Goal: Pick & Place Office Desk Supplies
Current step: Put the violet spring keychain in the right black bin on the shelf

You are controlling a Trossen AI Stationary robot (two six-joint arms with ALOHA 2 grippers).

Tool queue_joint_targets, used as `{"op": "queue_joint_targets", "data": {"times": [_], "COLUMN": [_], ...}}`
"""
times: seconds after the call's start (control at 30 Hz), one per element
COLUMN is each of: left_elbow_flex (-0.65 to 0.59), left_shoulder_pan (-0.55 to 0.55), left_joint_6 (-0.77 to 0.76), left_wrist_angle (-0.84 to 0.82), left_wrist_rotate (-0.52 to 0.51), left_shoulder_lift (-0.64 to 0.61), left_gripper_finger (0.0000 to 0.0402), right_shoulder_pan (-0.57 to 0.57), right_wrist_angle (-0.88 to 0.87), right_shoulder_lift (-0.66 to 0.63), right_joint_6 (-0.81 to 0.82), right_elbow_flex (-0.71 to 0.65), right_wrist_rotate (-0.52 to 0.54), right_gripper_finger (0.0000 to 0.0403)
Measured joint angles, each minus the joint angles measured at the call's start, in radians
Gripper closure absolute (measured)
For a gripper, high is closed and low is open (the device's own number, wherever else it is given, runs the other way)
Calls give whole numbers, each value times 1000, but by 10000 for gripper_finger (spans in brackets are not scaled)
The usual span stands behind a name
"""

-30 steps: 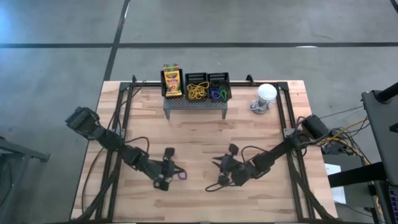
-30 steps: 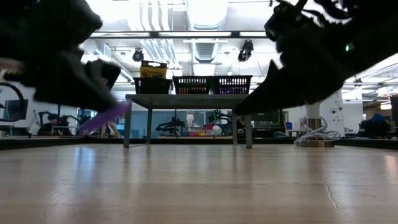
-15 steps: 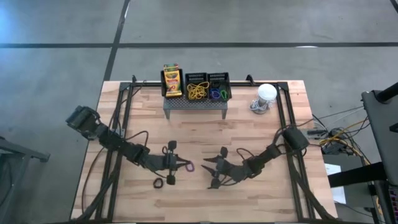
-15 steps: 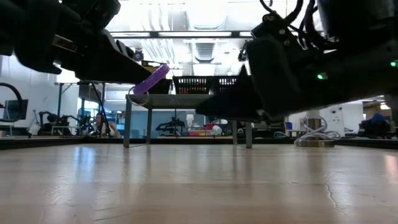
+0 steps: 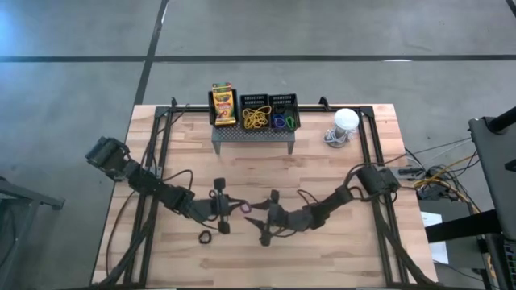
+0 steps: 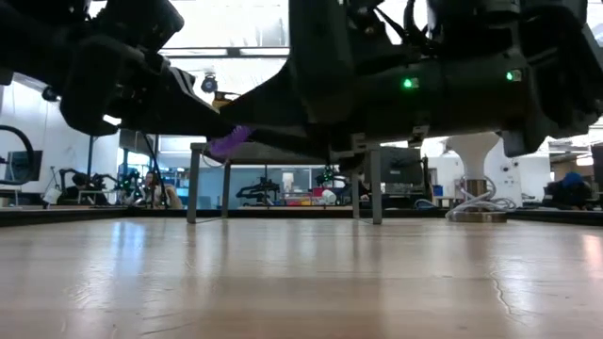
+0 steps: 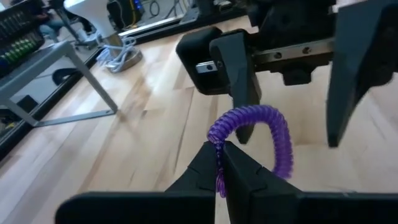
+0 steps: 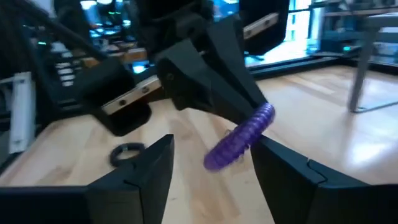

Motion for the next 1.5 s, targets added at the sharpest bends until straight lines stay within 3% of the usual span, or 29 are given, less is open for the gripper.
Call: {"op": "queue_joint_targets", "data": {"times": [0.17,0.3,0.4,0.5,0.7,0.8,0.87,1.0,1.23,1.5], "left_elbow_flex": [-1,-1,-1,1,48,82,90,79,73,73], "left_shoulder_pan": [0,0,0,1,-25,-55,-82,-149,-283,-408], "left_joint_6": [-1,-1,13,21,49,23,-22,-58,-201,-316], "left_wrist_angle": [-7,-18,-22,-25,-183,-366,-461,-524,-641,-703], "left_wrist_rotate": [-6,-6,-4,-4,-4,-4,-6,-2,60,67], "left_shoulder_lift": [0,0,0,-8,-114,-182,-208,-216,-214,-213], "left_gripper_finger": [392,371,333,277,164,137,132,142,169,185], "right_shoulder_pan": [-6,-7,-2,2,2,-53,-121,-314,-619,-742], "right_wrist_angle": [-108,-124,-172,-272,-747,-1088,-1292,-1513,-1529,-1583], "right_shoulder_lift": [-9,-10,-27,-68,-365,-533,-620,-712,-704,-680], "right_joint_6": [20,-18,-26,-29,-39,8,64,102,59,84], "right_elbow_flex": [27,35,29,18,31,85,136,217,255,248], "right_wrist_rotate": [65,114,114,115,283,386,393,263,8,-56], "right_gripper_finger": [241,313,374,378,380,380,381,381,357,294]}}
